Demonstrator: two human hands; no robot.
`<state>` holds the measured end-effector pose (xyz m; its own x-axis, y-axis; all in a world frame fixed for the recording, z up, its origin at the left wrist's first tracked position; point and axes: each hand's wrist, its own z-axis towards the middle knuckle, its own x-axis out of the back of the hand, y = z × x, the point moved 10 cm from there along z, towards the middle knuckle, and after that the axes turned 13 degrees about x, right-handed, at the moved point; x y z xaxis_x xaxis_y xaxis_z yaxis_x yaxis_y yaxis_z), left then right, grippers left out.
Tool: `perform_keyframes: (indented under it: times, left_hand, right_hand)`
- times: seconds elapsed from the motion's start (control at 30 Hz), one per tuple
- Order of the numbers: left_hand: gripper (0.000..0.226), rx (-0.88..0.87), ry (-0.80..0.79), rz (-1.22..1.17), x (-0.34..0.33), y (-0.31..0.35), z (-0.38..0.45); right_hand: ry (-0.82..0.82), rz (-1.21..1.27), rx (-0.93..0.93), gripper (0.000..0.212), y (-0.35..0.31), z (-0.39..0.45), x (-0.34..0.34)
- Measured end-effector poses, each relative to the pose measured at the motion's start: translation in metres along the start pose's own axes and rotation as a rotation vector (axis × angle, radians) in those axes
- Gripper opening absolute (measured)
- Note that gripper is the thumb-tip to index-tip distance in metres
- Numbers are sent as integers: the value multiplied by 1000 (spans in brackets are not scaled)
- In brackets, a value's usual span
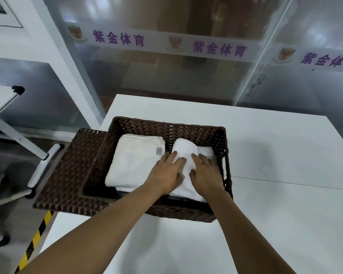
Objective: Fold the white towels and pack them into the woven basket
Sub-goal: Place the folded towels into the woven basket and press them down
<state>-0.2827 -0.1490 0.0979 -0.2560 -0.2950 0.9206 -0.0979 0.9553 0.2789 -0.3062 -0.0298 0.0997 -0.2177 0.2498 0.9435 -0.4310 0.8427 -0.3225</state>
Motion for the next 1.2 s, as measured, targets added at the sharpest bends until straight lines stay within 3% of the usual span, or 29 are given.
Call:
perform_keyframes:
  times: [0.17,0.57,1.0,1.2]
  left_hand:
    - [54,31,259,34,57,-36,-32]
    - [48,215,465,-15,140,-172,-119]
    - [43,426,389,-86,114,-322,-194]
    - [39,475,277,-92,50,-372,-204]
  right_hand:
    - [99,3,66,58,-42,13,24]
    - [271,114,324,53,-206,38,33]
    - [266,120,585,50,-379,21,-7]
    - [99,92,694,46,-423,-6,-81]
